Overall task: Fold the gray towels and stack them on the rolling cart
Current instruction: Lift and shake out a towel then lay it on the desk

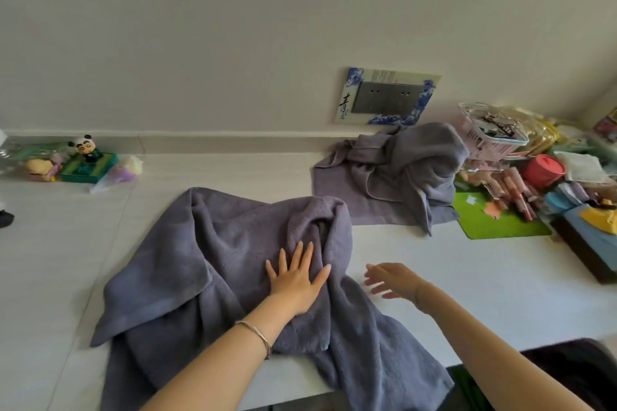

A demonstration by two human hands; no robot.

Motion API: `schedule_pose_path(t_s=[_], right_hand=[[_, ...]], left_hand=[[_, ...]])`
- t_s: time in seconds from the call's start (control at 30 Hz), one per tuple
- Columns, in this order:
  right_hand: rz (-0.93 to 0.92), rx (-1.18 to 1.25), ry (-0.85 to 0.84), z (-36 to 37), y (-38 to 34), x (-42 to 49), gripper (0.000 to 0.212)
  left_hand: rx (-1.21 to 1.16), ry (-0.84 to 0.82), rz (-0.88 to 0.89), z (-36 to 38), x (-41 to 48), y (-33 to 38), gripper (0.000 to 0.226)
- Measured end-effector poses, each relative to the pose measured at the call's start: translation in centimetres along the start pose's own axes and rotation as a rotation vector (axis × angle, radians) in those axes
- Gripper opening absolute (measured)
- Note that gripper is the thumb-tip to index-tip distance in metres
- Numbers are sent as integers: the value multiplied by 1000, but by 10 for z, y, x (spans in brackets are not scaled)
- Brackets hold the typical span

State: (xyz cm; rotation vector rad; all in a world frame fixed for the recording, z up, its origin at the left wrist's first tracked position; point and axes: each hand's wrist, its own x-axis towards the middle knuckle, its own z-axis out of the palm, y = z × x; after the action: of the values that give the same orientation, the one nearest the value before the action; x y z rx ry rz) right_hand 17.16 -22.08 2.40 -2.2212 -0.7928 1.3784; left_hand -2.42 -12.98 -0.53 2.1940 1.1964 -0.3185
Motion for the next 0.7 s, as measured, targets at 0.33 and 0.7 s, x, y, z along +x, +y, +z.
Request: schedule_pose_path(t_s=[0.33, 0.7], right_hand=[[84, -158, -82, 22, 20, -20, 49], [-121, -139, 143, -80, 9, -60, 41]], left_hand=[[117, 128, -37, 18, 1, -1, 70], [-44, 111, -87, 4, 0, 1, 76]])
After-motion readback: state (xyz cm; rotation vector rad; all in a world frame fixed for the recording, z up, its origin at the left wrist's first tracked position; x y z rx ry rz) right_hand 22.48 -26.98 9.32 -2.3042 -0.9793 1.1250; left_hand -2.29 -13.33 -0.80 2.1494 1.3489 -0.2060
